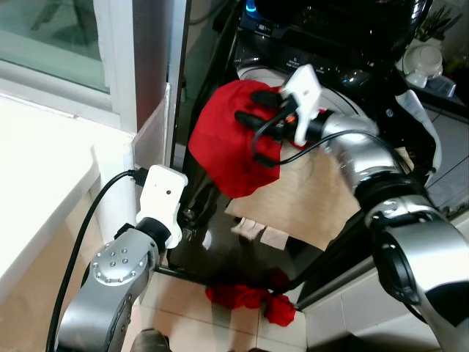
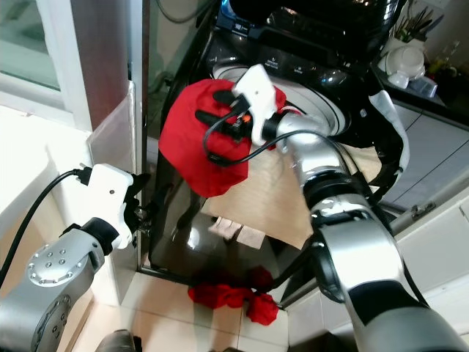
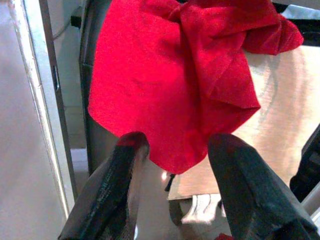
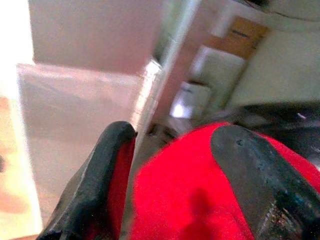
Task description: Clothes washing
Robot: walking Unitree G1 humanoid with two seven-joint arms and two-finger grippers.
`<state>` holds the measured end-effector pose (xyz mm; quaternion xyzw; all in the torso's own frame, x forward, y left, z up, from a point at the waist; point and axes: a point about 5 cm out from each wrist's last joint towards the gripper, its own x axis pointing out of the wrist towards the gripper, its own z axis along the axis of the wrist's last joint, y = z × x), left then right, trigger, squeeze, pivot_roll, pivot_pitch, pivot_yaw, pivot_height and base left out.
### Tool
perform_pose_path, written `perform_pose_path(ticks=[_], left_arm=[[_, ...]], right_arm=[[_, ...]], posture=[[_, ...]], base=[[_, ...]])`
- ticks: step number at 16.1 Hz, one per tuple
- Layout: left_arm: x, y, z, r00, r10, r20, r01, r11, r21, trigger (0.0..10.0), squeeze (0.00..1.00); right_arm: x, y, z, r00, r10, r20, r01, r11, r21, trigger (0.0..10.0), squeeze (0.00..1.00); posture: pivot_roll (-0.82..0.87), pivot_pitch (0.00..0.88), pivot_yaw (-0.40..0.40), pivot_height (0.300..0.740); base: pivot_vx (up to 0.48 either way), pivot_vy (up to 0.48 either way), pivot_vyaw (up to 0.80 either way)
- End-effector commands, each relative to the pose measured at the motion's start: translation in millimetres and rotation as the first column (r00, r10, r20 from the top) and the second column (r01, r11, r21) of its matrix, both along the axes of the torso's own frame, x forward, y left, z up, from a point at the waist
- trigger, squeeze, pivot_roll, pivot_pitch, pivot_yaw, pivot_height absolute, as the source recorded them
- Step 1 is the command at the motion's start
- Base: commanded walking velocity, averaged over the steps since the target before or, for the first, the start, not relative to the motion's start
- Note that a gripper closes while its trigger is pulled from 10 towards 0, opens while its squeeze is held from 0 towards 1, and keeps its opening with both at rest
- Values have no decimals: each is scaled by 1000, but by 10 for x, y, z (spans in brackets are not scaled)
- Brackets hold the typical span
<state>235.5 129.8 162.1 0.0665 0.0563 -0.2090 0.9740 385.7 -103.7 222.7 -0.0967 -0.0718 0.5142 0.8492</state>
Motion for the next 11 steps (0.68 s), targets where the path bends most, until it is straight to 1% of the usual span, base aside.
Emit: perform_pose_path(ticks=[1,2,3,4,5,6,7,8,9,10,11], left_arm=[[-2,-54,7,1000,-27,7,27,1000,-5,10000,0],[-9,-54,4,1000,-24,6,24,1000,-6,10000,0],[-12,-55,2,1000,-23,6,23,1000,-5,10000,0],[-15,-63,1,1000,-22,6,22,1000,-7,10000,0],[-14,-76,-1,1000,-23,6,23,1000,-9,10000,0],[-16,-86,-2,1000,-25,6,25,1000,-7,10000,0],[-20,-90,1,1000,-25,6,25,1000,-7,10000,0],[-34,-92,6,1000,-20,7,20,1000,-8,10000,0],[-52,-87,4,1000,-6,6,6,1000,-11,10000,0],[-61,-85,4,1000,5,7,-5,1000,-16,10000,0],[-66,-85,5,1000,14,6,-14,1000,-22,10000,0]], right_arm=[[-38,-109,-9,998,46,-35,-45,999,25,10000,220],[-72,-114,-80,993,91,-73,-90,996,21,10000,220],[-86,-111,-113,990,109,-89,-108,994,18,10000,220],[-127,-47,-308,977,146,-156,-152,988,-24,10000,212],[-130,0,-467,973,112,-202,-131,988,-81,10000,216],[-148,63,-578,971,96,-221,-130,981,-141,10000,212],[-142,99,-608,973,72,-219,-109,981,-162,10000,212],[-124,172,-643,980,18,-197,-59,978,-203,10000,220],[-112,279,-672,988,-28,-149,-10,967,-254,10000,231],[-110,343,-701,989,-55,-134,16,961,-276,10000,243],[-106,375,-737,991,-86,-100,50,945,-323,10000,243]], posture=[[163,0,-232,740],[166,0,-237,740],[166,0,-237,740],[164,0,-238,740],[164,0,-238,740],[168,0,-241,740],[168,0,-244,740],[175,0,-253,740],[183,0,-264,740],[190,0,-272,740],[195,0,-277,740]], base=[[0,0,0],[0,0,0],[0,0,0],[0,0,0],[0,0,0],[0,0,0],[0,0,0],[0,0,0],[0,0,0],[0,0,0],[0,0,0]])
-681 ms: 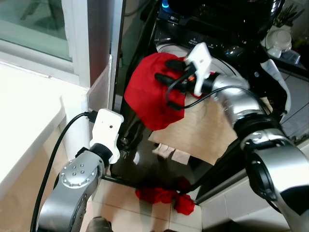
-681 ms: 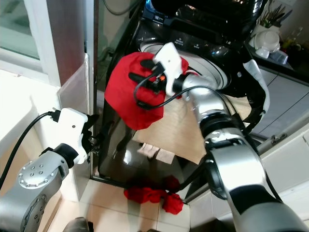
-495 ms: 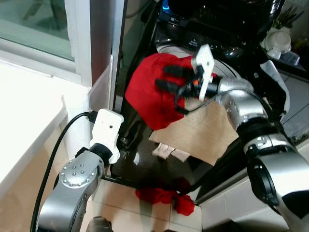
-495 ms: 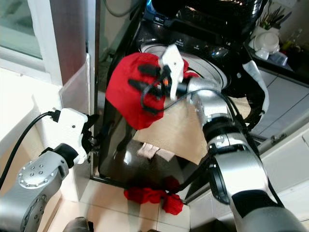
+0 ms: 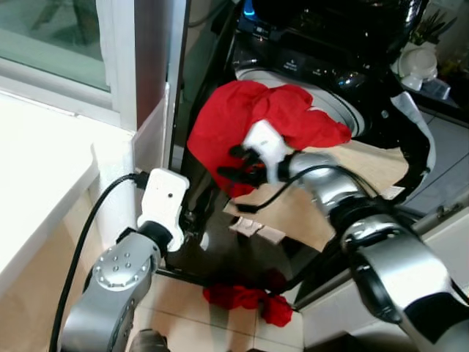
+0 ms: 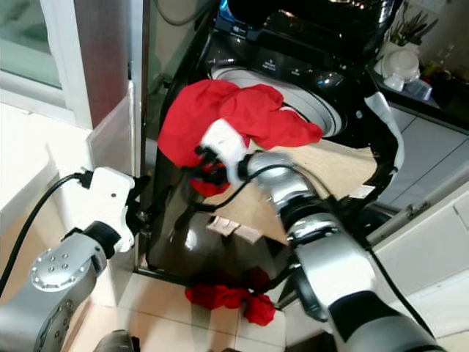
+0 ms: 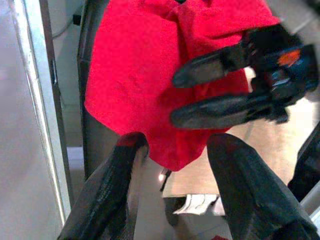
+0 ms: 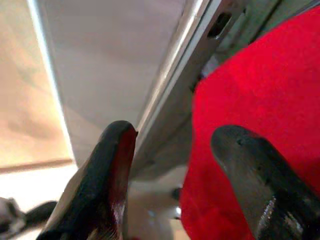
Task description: Clothes washing
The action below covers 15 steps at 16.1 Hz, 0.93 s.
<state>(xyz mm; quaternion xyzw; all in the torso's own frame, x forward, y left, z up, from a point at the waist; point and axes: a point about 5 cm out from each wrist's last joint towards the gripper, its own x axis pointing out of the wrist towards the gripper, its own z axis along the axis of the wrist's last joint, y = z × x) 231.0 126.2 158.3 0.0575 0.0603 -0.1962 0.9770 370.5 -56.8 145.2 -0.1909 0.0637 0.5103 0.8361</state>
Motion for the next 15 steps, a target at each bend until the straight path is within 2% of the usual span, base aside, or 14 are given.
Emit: perform_pose_path(ticks=[1,3,4,6,9,10,11,12,14,15], left_arm=[[-23,-54,46,1000,-10,18,11,1000,-8,10000,0],[-29,-58,50,1000,-9,19,10,1000,-8,10000,0],[-34,-57,51,1000,-8,19,8,1000,-7,10000,0],[-41,-50,59,1000,-3,21,3,1000,-4,10000,0],[-46,-51,62,1000,-1,19,1,1000,-4,10000,0],[-46,-53,60,1000,-2,17,2,1000,-4,10000,0],[-33,-58,59,1000,-4,16,4,1000,-5,10000,0],[-27,-61,60,1000,-6,16,6,1000,-6,10000,0],[-2,-79,60,1000,-19,17,19,1000,-7,10000,0],[9,-82,62,1000,-22,18,22,1000,-6,10000,0]], right_arm=[[41,-63,-14,997,-39,63,45,993,-105,10000,247],[77,-72,-17,989,-97,111,113,982,-150,10000,243],[125,-111,-3,970,-161,182,197,960,-197,10000,239],[240,-264,88,897,-282,342,378,890,-257,10000,243],[342,-412,271,804,-372,465,513,829,-223,10000,235],[388,-501,374,744,-420,520,579,793,-189,10000,235],[445,-655,528,638,-497,588,678,725,-123,10000,235],[460,-712,575,601,-524,604,708,699,-98,10000,231],[495,-976,744,454,-621,638,808,590,-1,10000,235],[500,-1053,791,413,-642,646,830,557,23,10000,235]], posture=[[199,0,-281,740],[203,0,-284,740],[206,0,-283,740],[209,0,-282,740],[212,0,-280,740],[212,0,-280,740],[201,0,-274,740],[194,0,-270,740],[181,0,-261,740],[177,0,-258,740]], base=[[0,0,0],[0,0,0],[0,0,0],[0,0,0],[0,0,0],[0,0,0],[0,0,0],[0,0,0],[0,0,0],[0,0,0]])
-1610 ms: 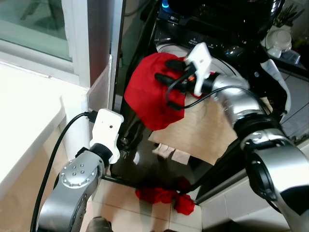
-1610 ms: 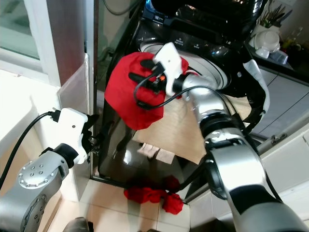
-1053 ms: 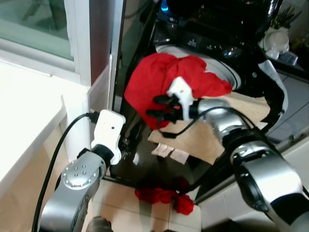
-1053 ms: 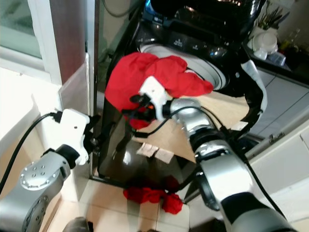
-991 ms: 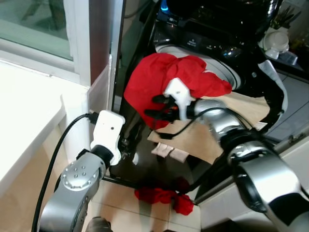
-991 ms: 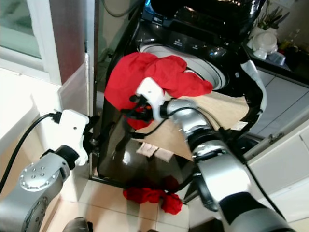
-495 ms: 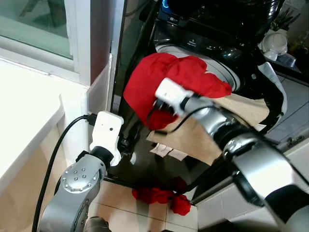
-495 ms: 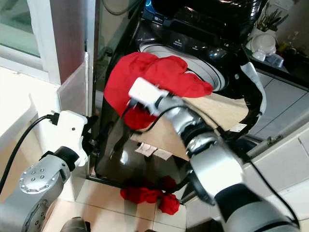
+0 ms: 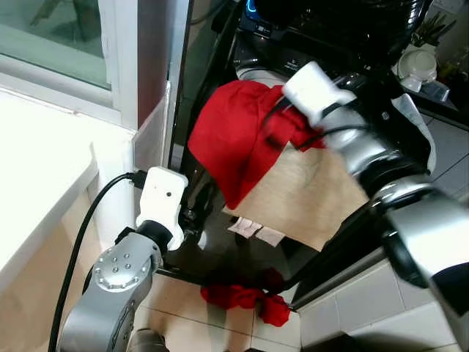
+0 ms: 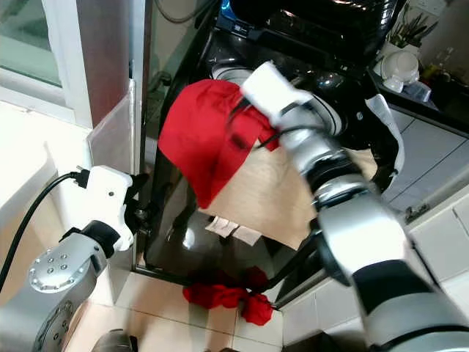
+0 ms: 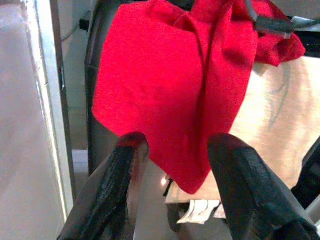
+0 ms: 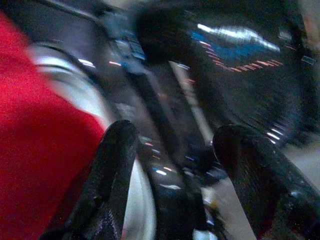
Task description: Clothes washing
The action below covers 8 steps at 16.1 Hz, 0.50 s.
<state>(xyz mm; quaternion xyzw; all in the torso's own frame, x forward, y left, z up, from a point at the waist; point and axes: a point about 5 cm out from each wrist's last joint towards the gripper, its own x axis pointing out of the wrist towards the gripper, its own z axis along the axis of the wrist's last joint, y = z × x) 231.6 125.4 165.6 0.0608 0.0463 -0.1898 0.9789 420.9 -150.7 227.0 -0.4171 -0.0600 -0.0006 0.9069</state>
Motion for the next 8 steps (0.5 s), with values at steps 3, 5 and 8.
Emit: perform_pose_path(ticks=[3,5,8], left_arm=[[43,-78,-2,999,-43,-7,43,999,-1,10000,0],[54,-84,-2,999,-46,-7,46,999,1,10000,0],[49,-61,-28,999,-39,-13,39,999,3,10000,0]], right_arm=[[-9,-509,258,963,-249,104,237,965,116,10000,227],[-9,-554,324,960,-259,109,237,954,182,10000,216],[-14,249,58,932,351,-87,-275,845,458,10000,212]], posture=[[164,0,-249,740],[162,0,-248,740],[164,0,-253,740]], base=[[0,0,0],[0,0,0],[0,0,0]])
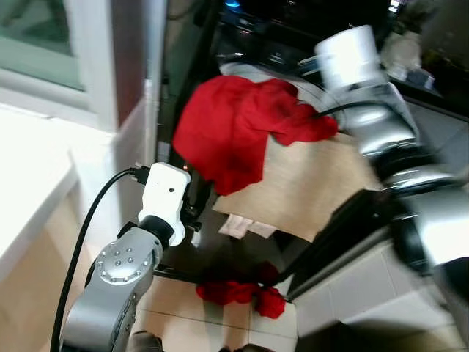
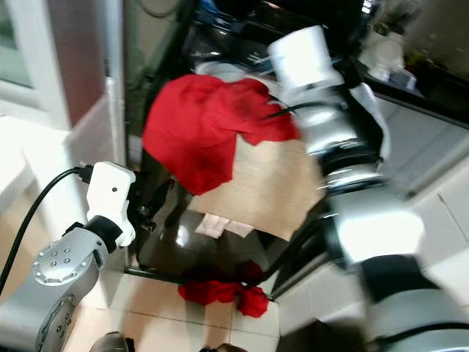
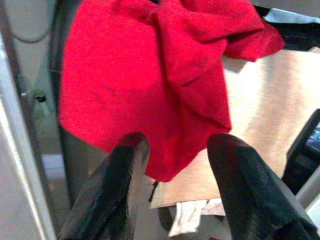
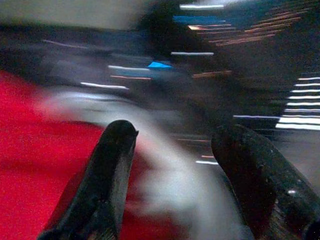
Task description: Clothes washing
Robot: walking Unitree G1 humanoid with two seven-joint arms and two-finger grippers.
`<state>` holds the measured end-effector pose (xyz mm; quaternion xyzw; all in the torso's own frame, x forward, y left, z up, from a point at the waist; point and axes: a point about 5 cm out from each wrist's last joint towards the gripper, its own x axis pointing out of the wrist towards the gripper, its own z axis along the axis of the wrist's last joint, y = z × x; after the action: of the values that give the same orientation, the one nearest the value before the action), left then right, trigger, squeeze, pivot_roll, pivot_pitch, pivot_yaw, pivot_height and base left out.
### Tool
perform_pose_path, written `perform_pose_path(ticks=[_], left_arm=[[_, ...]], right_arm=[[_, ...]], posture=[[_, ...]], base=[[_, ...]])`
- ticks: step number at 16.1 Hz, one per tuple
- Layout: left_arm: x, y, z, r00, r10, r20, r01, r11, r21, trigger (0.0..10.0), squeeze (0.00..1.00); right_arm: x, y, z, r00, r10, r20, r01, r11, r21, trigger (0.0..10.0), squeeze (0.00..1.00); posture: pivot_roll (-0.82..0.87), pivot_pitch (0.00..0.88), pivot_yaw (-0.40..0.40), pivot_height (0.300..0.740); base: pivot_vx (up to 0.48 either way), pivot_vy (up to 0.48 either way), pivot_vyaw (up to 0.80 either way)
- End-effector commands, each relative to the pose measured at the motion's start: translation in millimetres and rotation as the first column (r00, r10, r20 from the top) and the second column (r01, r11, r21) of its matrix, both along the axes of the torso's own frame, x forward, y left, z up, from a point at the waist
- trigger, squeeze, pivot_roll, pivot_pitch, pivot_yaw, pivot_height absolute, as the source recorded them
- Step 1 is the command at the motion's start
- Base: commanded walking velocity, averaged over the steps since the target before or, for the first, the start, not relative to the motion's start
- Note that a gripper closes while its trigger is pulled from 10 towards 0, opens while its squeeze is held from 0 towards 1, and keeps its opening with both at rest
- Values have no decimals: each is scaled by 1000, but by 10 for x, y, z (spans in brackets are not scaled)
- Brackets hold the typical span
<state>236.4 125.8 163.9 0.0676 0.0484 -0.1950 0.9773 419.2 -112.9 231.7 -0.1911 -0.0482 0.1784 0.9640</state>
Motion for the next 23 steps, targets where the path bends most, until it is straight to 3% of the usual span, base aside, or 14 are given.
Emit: perform_pose_path(ticks=[1,2,3,4,7,10,12,14,15,18,19,21,22,23], left_arm=[[-23,-35,-99,999,-33,-24,33,999,26,10000,0],[-36,-26,-157,999,-37,-38,40,998,57,10000,0],[-65,-36,-238,997,-52,-63,57,995,83,10000,0],[-82,-67,-251,995,-69,-71,75,994,79,10000,0],[-111,-90,-231,995,-74,-63,80,993,89,10000,0],[-230,-81,-257,994,-94,-57,100,989,105,10000,0],[-260,-45,-226,995,-84,-53,90,989,118,10000,0],[-288,-36,-193,995,-86,-48,92,988,126,10000,0],[-325,-13,-181,995,-81,-50,88,987,137,10000,0],[-318,18,-180,997,-66,-48,72,986,149,10000,0],[-288,32,-174,997,-59,-43,65,986,154,10000,0],[-234,17,-159,996,-77,-34,82,983,163,10000,0],[-213,13,-153,996,-83,-32,88,982,169,10000,0],[-126,31,-160,997,-67,-26,71,980,184,10000,0]], right_arm=[[-90,155,-183,968,230,-100,-226,973,55,10000,212],[-127,235,-246,944,301,-133,-295,954,62,10000,208],[-211,392,-360,883,430,-185,-423,903,82,10000,196],[-263,508,-428,841,496,-216,-479,868,126,10000,192],[-303,609,-533,820,507,-265,-484,862,152,10000,196],[-327,702,-665,863,416,-287,-426,904,28,10000,208],[-317,734,-745,924,280,-260,-330,928,-174,10000,208],[-268,696,-713,968,160,-191,-211,935,-284,10000,212],[-140,510,-506,999,-34,-27,22,936,-352,10000,208],[-58,295,-342,984,-168,63,179,924,-338,10000,208],[-3,23,-211,947,-292,133,320,892,-320,10000,192],[22,-347,-113,881,-445,161,473,844,-252,10000,188],[21,-442,-93,861,-482,161,507,831,-228,10000,188],[14,-677,-30,820,-561,114,571,815,-99,10000,180]], posture=[[165,0,-252,740],[163,0,-251,740],[163,0,-251,740],[163,0,-250,740],[190,0,-263,740],[226,0,-275,740],[273,0,-272,740],[293,0,-269,740],[318,0,-268,740],[326,0,-269,740],[320,0,-259,740],[302,0,-240,740],[286,0,-227,740],[260,0,-208,740]], base=[[0,0,0],[0,0,0],[0,0,0],[0,0,0],[0,0,0],[0,0,0],[0,0,0],[0,0,0],[0,0,0],[0,0,0],[0,0,0],[0,0,0],[0,0,0],[0,0,0]])
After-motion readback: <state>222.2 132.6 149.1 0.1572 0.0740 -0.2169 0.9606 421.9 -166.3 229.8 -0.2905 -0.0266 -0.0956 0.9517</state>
